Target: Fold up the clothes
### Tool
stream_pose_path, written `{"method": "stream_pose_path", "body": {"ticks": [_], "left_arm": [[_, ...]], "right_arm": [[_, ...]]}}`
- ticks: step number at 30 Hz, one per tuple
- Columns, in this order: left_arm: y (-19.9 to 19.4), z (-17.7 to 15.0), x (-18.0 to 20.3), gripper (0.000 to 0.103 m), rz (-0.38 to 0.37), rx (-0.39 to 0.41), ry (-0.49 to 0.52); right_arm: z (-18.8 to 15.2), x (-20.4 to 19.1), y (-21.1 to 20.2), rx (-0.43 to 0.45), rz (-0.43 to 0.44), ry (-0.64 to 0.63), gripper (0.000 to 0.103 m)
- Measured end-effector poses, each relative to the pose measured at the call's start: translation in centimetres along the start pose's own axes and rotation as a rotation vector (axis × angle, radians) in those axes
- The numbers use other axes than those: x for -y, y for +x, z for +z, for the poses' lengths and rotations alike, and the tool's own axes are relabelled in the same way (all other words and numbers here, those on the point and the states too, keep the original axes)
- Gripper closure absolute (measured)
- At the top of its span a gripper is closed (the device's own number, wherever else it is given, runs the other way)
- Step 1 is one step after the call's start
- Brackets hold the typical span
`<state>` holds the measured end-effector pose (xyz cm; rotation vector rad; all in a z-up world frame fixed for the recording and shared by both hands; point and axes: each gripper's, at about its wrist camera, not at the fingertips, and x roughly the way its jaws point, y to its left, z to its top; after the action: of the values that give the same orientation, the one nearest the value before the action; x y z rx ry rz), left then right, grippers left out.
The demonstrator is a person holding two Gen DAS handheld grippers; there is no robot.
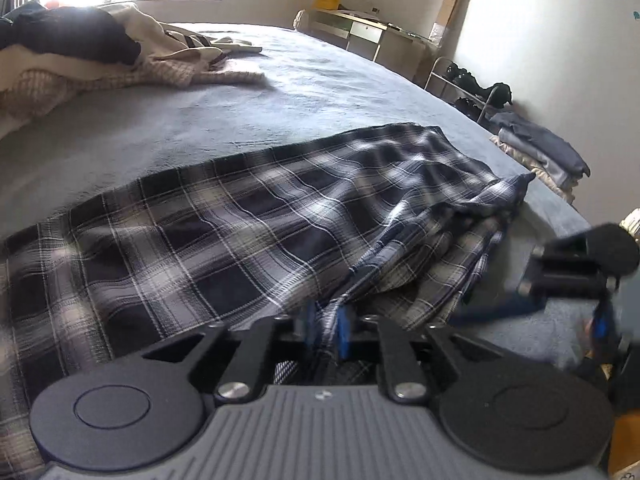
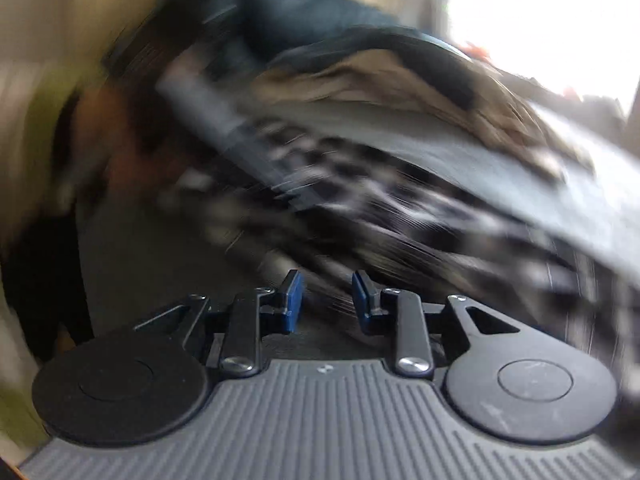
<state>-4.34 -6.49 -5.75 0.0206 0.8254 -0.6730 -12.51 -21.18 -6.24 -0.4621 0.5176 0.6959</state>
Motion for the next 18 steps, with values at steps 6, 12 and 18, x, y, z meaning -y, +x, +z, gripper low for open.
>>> {"method": "stream_pose_path", "body": {"ticks": [6,12,18], "left_arm": [[-6.3,-1.7,0.6,0.073,0.098,0.126,0.066],[-7.8,-7.1,5.8,0.073,0.037,0.093,0.271],[-4.7,-9.8,9.4,0.073,0.167,0.092,0.501]], "right_arm": [[0.3,-2.6,2.8,-0.09,-0.067,-0.269,0.075],[0.8,-2.6,3.3,-0.1,-0.091,-0.242,0.1],[0.7,-3.8,0.1,-0.138,-0.004,-0.27,0.103]]}}
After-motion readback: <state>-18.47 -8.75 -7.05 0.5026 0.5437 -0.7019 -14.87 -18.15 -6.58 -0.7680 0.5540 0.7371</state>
